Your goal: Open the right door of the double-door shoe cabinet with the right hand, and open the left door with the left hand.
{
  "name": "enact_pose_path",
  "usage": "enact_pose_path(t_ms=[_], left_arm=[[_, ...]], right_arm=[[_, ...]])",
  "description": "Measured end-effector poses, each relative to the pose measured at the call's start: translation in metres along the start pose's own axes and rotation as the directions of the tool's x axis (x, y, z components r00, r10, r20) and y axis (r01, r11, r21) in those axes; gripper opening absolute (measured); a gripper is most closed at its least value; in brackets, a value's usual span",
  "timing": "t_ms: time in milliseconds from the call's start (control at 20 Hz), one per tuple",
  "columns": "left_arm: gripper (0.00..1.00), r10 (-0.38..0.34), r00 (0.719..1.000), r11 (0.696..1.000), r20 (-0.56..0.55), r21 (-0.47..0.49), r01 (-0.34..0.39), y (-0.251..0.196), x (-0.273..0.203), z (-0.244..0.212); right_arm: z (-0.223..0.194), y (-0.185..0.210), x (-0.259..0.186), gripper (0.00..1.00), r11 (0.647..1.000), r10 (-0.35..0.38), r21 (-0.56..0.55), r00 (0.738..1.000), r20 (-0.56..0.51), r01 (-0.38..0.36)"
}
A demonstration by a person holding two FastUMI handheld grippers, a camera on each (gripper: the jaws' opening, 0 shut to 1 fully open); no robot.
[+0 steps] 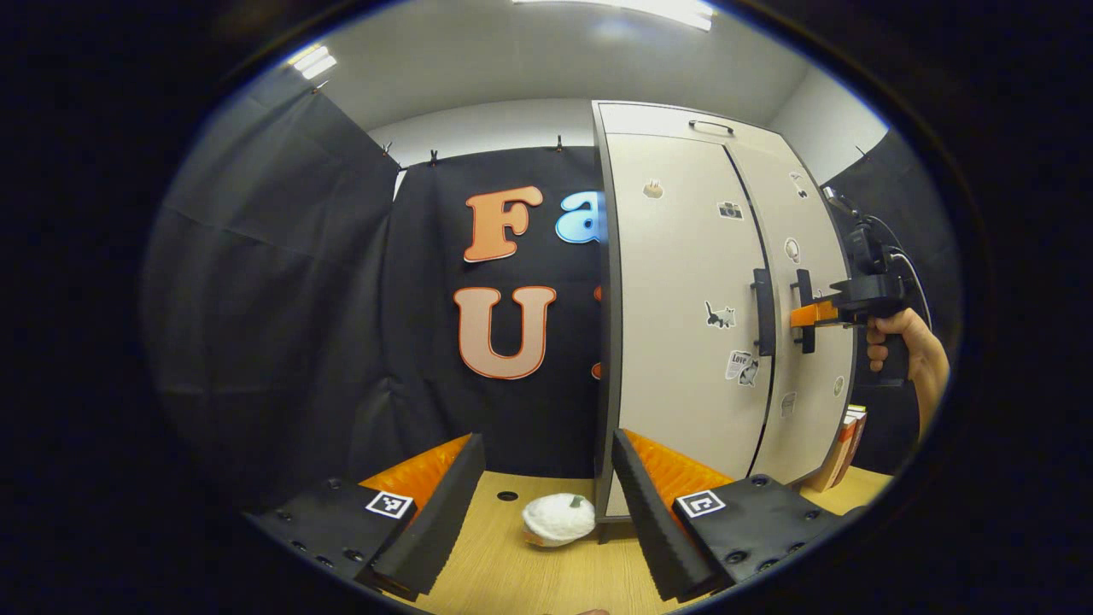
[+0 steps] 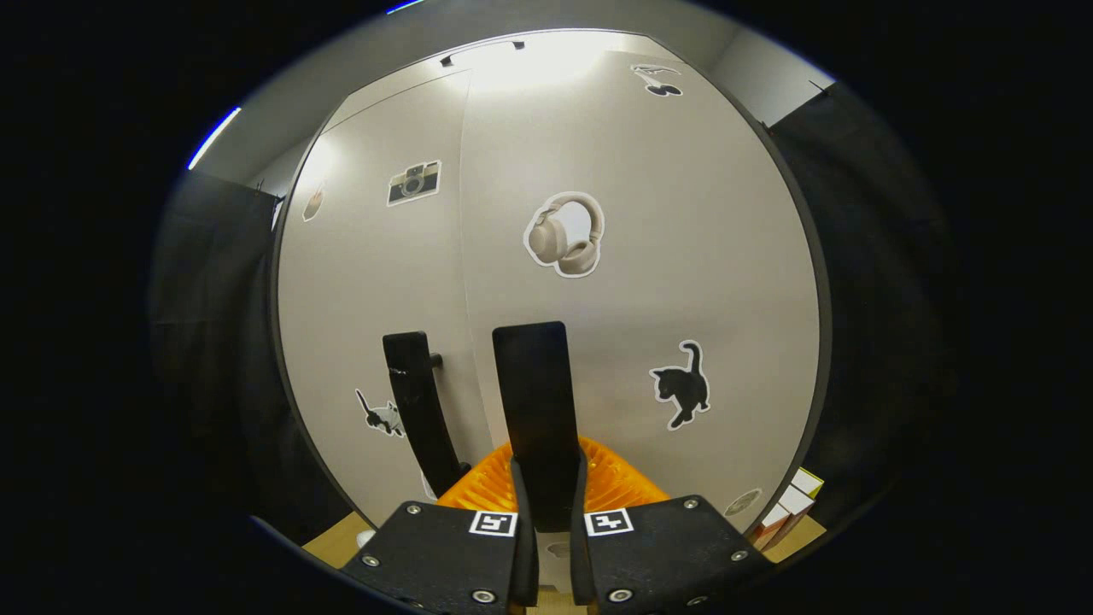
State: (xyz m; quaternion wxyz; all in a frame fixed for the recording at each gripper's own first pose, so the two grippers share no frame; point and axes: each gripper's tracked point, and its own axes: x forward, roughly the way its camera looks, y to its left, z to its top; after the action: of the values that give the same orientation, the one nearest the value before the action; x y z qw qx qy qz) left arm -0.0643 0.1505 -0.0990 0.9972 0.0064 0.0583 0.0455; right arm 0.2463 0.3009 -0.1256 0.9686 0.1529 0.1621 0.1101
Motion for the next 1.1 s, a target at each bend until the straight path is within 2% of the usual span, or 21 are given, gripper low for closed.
enact_pose_path(t_ms=[300, 550, 800, 1100], left_arm=[[0.96, -0.025, 0.999, 0.999, 0.025, 0.021, 0.024, -0.023, -0.022, 0.013], [0.96, -0.036, 0.999, 0.998, 0.012, 0.051, 0.036, -0.038, -0.03, 0.013], [0.96, -0.063, 0.998, 0.996, 0.018, 0.062, 0.062, -0.055, -0.032, 0.014], [0.97, -0.115, 0.993, 0.992, -0.025, 0.047, 0.116, -0.083, -0.018, -0.001]], right_arm=[[0.005, -0.007, -0.025, 0.14, 0.997, 0.041, -0.068, 0.998, 0.054, -0.037], [0.007, -0.014, -0.043, 0.14, 0.995, 0.079, -0.071, 0.995, 0.062, -0.075], [0.01, -0.027, -0.059, 0.14, 0.991, 0.084, -0.115, 0.992, 0.099, -0.072], [0.015, -0.049, -0.074, 0.14, 0.99, 0.073, -0.13, 0.987, 0.145, -0.054]])
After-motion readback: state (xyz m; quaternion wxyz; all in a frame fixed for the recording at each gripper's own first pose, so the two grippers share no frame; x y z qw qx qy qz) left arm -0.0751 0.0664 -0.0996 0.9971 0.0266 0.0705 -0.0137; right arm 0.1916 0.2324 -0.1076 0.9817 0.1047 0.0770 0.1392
